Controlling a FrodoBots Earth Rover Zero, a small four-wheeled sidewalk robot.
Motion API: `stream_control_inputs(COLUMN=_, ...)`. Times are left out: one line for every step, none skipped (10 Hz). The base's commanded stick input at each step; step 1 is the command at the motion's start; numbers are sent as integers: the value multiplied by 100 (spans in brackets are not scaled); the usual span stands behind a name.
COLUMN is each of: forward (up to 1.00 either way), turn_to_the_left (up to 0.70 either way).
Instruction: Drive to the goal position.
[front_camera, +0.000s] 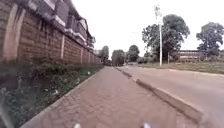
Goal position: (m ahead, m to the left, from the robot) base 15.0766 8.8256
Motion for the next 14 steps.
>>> stream_control_inputs(forward=50, turn_to_the_left=0)
stream_control_inputs(forward=50, turn_to_the_left=0)
stream_control_inputs(forward=50, turn_to_the_left=0)
stream_control_inputs(forward=50, turn_to_the_left=0)
stream_control_inputs(forward=50, turn_to_the_left=0)
stream_control_inputs(forward=50, turn_to_the_left=0)
stream_control_inputs(forward=50, turn_to_the_left=0)
stream_control_inputs(forward=50, turn_to_the_left=0)
stream_control_inputs(forward=50, turn_to_the_left=0)
stream_control_inputs(forward=50, turn_to_the_left=0)
stream_control_inputs(forward=50, turn_to_the_left=0)
stream_control_inputs(forward=50, turn_to_the_left=0)
stream_control_inputs(forward=50, turn_to_the_left=0)
stream_control_inputs(forward=50, turn_to_the_left=0)
